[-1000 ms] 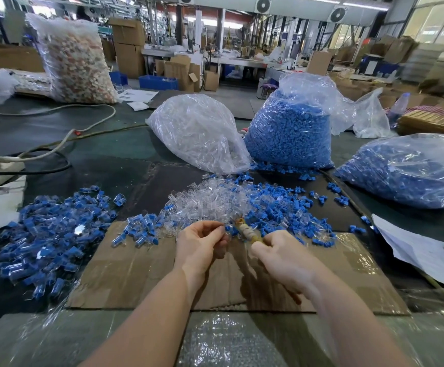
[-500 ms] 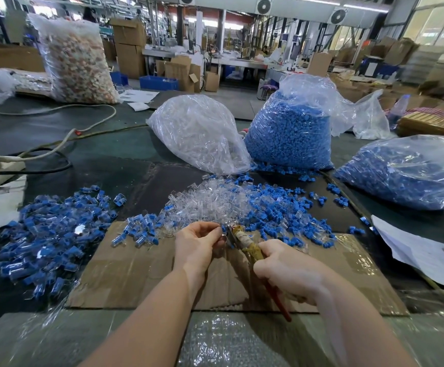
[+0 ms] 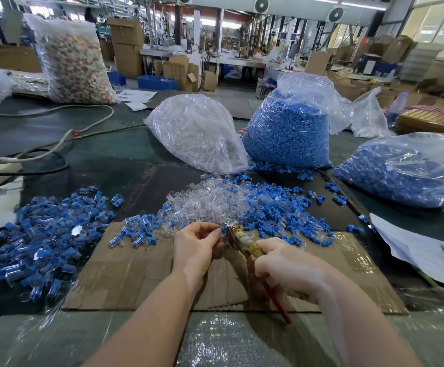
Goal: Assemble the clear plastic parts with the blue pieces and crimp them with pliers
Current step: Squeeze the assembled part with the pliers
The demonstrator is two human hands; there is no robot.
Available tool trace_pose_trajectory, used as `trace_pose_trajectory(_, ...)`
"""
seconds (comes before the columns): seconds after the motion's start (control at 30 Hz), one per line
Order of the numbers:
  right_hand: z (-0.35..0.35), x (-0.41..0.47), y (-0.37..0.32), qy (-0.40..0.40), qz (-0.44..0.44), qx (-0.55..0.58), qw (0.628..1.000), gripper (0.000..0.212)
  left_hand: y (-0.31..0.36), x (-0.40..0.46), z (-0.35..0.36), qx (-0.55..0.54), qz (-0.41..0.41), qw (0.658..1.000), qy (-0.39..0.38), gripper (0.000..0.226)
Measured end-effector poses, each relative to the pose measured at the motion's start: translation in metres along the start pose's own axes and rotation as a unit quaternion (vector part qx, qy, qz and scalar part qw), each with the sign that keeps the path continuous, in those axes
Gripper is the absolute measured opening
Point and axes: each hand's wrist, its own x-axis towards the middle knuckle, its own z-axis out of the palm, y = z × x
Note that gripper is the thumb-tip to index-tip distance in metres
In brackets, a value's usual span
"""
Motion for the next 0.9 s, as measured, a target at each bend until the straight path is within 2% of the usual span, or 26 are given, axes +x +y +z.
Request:
trace_pose_trajectory(0.13, 0.0, -0.003, -0.005, -0.017, -0.014, -0.02, 1.0, 0.04, 0.001, -0.001, -0.001, 0.001, 0.002, 1.0, -0.002, 0.014)
trace_pose_trajectory(0.27, 0.001, -0.004, -0.008, -0.024, -0.022, -0.003, 0.999, 0.005, 0.002, 0.0, -0.001, -0.014, -0.012, 1.0, 0.002, 0.014)
trace_pose_trajectory(0.33, 0.003, -0.003, -0.008, -0.024, -0.03, 0.003, 0.999, 0.011, 0.003, 0.001, -0.001, -0.024, -0.019, 1.0, 0.003, 0.014)
trace_pose_trajectory(0.73, 0.023, 0.017, 0.001, 0.051, -0.042, -0.063, 0.996, 0.014, 0.007, -0.005, 0.0, -0.022, -0.016, 1.0, 0.004, 0.012)
trace_pose_trajectory(0.83, 0.022, 0.013, 0.002, 0.035, -0.05, 0.044, 0.997, 0.005, 0.008, -0.002, 0.001, -0.047, -0.024, 0.999, 0.013, 0.012)
trace_pose_trajectory(0.9, 0.018, 0.008, 0.004, 0.007, -0.046, 0.146, 0.988, 0.013, 0.009, 0.0, 0.001, -0.077, -0.038, 0.996, 0.021, 0.013)
